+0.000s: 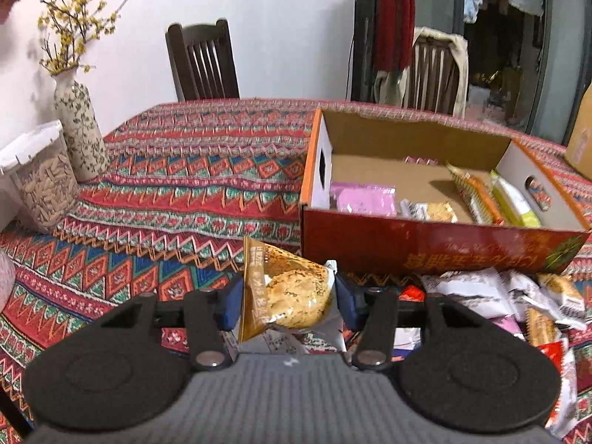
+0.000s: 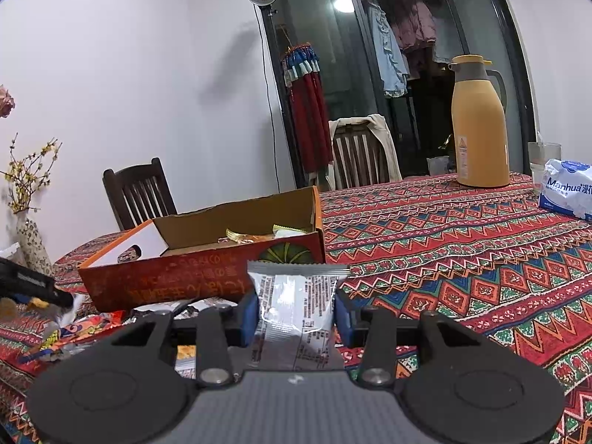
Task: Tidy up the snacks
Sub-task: 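Carry both packets over the box and open both grippers to drop them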
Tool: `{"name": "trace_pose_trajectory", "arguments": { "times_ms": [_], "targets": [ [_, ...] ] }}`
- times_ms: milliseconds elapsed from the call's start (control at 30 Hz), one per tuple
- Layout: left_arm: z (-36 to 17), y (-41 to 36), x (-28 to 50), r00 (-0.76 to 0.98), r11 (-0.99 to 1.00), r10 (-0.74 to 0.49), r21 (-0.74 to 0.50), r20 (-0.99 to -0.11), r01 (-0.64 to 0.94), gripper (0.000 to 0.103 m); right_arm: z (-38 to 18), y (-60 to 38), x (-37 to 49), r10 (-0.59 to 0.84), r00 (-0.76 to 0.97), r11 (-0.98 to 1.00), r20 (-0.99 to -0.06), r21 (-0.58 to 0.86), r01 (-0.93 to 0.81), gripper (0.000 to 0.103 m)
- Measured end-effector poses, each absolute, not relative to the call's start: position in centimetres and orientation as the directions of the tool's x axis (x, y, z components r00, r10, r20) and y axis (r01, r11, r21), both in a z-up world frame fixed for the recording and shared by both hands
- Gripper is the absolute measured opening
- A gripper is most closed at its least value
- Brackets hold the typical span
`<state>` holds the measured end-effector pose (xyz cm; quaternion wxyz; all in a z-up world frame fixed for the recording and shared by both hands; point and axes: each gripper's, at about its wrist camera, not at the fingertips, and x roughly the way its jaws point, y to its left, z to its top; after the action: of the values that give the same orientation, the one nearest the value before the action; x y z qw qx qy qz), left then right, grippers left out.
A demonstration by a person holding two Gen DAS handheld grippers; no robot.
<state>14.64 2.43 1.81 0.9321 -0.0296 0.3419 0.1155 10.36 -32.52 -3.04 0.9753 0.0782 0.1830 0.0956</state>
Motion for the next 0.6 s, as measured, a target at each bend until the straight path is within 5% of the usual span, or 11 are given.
{"name": "trace_pose_trajectory", "arguments": {
  "times_ms": [600],
  "targets": [
    [6.5,-0.2,15.1,0.86,0.991,0.025,-0.099,-0.51,-0.087,0.052,-0.4,-29.7,10.5,0.212,0.928,0.977,-0.307,0.069,-0.201,0.041]
  ]
}}
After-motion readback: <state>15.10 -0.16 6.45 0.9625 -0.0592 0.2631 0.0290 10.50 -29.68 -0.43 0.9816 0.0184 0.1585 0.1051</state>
